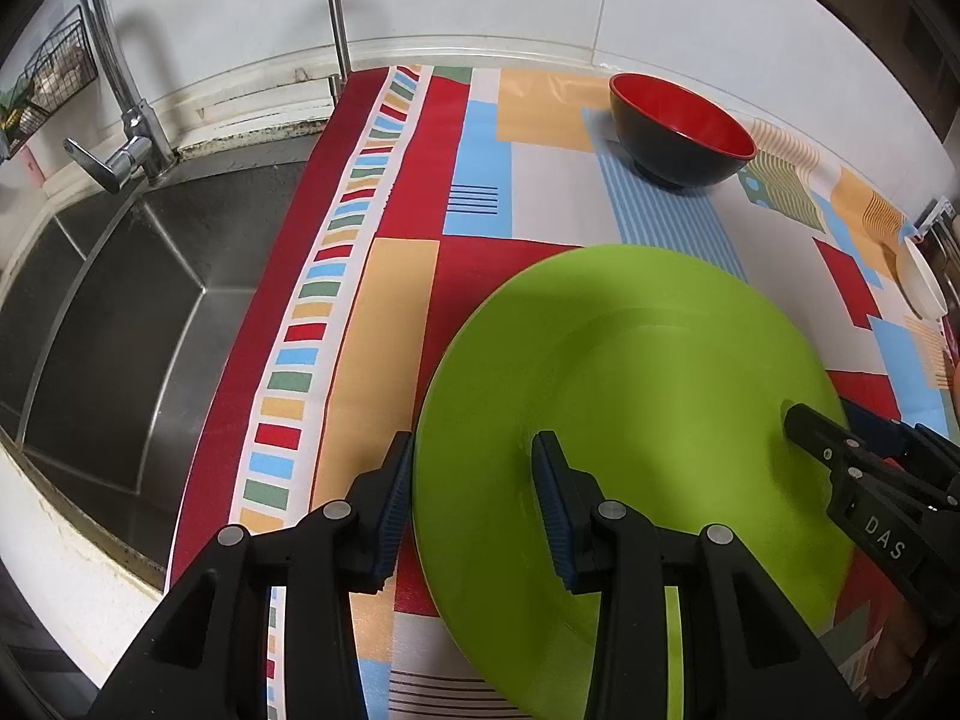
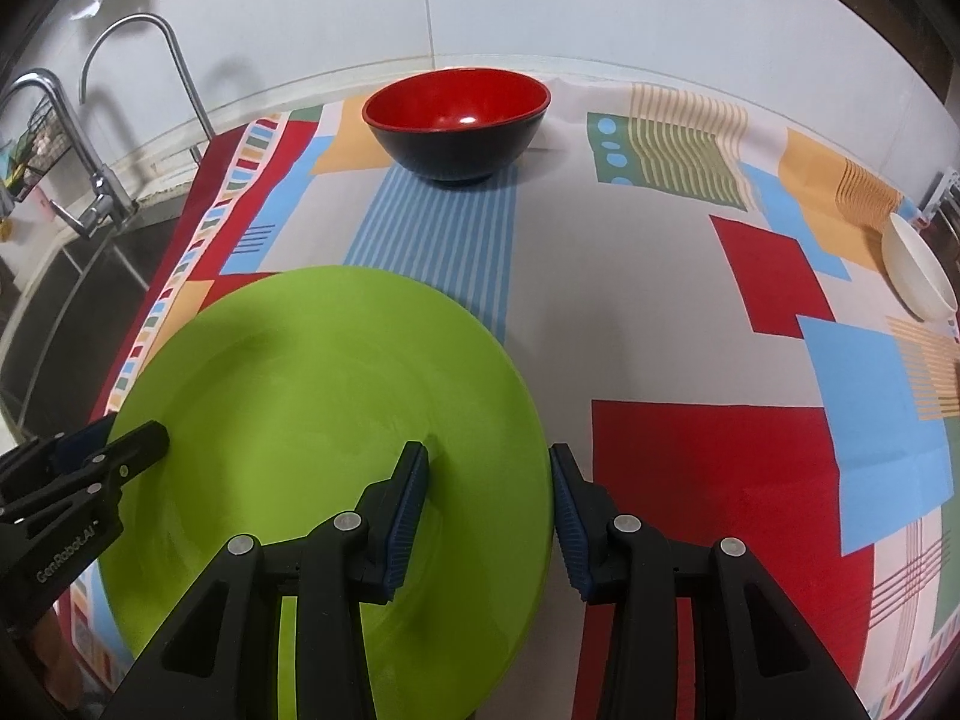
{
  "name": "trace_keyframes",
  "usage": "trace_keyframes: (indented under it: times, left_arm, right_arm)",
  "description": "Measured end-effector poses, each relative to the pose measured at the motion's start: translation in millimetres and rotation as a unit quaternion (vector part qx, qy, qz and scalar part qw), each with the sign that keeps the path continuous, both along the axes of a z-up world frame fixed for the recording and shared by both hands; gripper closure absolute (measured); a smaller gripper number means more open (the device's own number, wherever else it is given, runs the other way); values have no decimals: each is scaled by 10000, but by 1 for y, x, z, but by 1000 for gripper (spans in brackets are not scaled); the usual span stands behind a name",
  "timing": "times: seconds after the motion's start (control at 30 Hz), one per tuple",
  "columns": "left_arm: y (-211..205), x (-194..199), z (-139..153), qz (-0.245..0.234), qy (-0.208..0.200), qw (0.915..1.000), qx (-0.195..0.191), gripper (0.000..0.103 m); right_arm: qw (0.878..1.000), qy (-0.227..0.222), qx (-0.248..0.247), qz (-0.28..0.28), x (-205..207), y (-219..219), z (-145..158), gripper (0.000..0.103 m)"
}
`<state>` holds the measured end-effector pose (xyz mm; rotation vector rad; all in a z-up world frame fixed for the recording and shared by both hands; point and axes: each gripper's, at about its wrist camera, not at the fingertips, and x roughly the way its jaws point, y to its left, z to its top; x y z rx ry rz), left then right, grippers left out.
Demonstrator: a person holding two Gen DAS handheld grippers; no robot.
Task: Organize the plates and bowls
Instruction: 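Lower the lime-green plate onto the blue-and-white plates and open both grippers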
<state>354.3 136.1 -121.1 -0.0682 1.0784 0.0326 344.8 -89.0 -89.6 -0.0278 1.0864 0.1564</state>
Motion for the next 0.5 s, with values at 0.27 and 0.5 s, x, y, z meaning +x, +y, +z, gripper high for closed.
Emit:
trace_keyframes:
  times: [0.27, 0.5]
  left_arm:
    - [-2, -4, 8, 57, -124, 9999, 95, 43]
    - [-15, -12, 36, -36, -554, 9983, 190, 29]
  right_arm:
    - [9998, -55, -80, 145, -2, 1, 3, 50]
    - [9998, -116, 56, 124, -5, -8, 15, 45]
